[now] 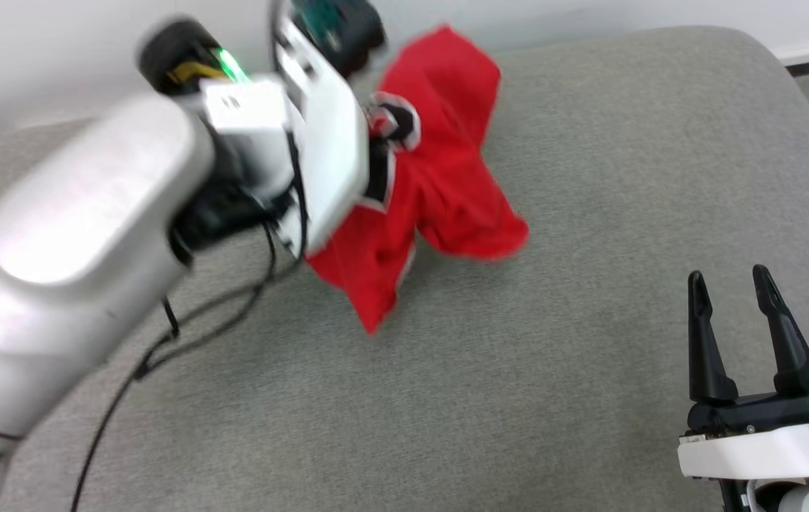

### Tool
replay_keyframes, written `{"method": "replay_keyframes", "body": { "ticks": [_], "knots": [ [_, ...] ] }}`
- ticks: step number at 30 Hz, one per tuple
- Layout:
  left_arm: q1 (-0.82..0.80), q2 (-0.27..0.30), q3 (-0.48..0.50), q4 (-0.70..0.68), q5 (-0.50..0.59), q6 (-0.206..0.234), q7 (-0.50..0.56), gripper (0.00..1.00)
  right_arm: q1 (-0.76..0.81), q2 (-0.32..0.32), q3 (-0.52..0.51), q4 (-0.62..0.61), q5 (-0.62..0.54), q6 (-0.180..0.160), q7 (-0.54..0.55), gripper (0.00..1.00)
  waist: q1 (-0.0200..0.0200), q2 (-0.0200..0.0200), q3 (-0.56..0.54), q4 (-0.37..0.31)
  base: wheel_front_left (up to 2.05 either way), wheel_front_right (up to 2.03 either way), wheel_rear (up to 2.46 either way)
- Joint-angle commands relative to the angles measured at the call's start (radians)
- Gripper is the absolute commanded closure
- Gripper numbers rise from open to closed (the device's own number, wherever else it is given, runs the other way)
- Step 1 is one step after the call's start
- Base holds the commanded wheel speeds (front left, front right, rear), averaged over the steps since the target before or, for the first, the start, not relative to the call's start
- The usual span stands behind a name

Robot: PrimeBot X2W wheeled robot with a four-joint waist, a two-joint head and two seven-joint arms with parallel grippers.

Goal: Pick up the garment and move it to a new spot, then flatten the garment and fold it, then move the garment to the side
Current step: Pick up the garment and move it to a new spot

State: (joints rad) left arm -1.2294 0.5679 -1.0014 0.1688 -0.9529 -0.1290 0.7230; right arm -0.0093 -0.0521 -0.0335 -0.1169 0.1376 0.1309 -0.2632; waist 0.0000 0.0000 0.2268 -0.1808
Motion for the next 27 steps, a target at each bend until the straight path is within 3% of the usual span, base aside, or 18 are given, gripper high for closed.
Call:
{"method": "replay_keyframes", "body": {
  "ticks": [1,9,17,18,19,20,27],
  "knots": [
    [0.026,-0.004,-0.015,-0.002,-0.006,0.0,-0.013,1.0,0.009,0.003,0.0,0.002,0.002,0.0,-0.002,0.0,0.0,0.0,0.005,-0.016,0.0,0.0,0.0],
    [0.131,-0.042,-0.226,0.038,-0.033,0.0,-0.067,1.0,-0.008,0.003,0.002,0.0,-0.004,0.0,-0.002,0.0,0.0,0.0,0.035,-0.033,0.0,0.0,0.0],
    [0.257,-0.081,-0.277,0.071,-0.028,0.0,-0.09,1.0,-0.008,0.003,-0.007,0.008,-0.013,0.0,-0.002,0.0,0.0,0.0,0.043,-0.02,0.0,0.0,0.0],
    [0.263,-0.087,-0.278,0.077,-0.026,0.0,-0.112,0.64,-0.005,0.003,-0.009,0.01,-0.015,0.0,-0.002,0.0,0.0,0.0,0.039,-0.015,0.0,0.0,0.0],
    [0.259,-0.09,-0.277,0.075,-0.009,0.0,-0.14,0.11,-0.001,0.003,-0.011,0.012,-0.018,0.0,-0.002,0.0,0.0,0.0,0.033,-0.009,0.0,0.0,0.0],
    [0.255,-0.094,-0.278,0.079,-0.008,0.0,-0.172,0.0,0.002,0.003,-0.011,0.013,-0.018,0.0,-0.002,0.0,0.0,0.0,0.026,-0.003,0.0,0.0,0.0],
    [0.233,-0.098,-0.207,0.118,0.064,0.012,-0.52,0.0,0.033,0.003,-0.011,0.023,-0.032,0.0,-0.002,0.0,0.0,0.0,-0.046,0.045,0.0,0.0,0.0]
  ]
}}
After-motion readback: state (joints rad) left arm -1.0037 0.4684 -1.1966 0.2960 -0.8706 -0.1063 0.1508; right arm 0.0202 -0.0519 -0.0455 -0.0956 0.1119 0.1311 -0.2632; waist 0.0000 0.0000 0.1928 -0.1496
